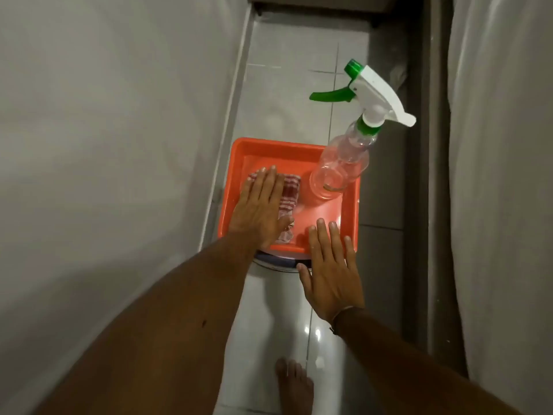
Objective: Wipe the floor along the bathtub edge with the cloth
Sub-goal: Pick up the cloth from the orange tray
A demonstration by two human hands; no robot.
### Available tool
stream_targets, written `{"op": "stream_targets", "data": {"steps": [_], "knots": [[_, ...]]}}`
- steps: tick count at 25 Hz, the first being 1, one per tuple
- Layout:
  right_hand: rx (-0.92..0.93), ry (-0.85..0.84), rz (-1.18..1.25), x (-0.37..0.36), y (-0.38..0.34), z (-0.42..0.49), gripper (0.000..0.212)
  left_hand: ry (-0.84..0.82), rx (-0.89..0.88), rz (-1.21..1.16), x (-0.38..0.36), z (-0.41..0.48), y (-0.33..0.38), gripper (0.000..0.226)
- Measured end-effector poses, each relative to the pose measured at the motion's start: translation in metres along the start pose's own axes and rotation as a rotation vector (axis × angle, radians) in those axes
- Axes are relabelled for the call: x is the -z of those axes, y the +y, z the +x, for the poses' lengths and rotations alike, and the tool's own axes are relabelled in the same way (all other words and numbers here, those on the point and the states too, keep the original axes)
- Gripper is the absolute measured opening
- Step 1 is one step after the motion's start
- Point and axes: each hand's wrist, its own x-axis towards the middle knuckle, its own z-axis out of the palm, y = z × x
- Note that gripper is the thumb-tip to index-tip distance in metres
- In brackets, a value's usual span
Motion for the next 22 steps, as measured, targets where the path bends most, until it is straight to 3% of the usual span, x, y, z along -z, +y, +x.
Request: {"op": "stream_targets", "data": {"steps": [8,12,22], "knots": [[0.033,0.114,-0.036,-0.027,0.008,0.001,0.077,-0.145,0.036,-0.094,-0.034,0.023,-0.006,0.095],[0.027,0.121,-0.051,-0.03,0.008,0.0,0.078,-0.093,0.094,-0.191,-0.027,0.026,0.001,0.079],[0.01,0.146,-0.001,-0.026,0.006,-0.001,0.08,0.009,0.092,-0.29,-0.012,0.022,0.005,0.08]]}}
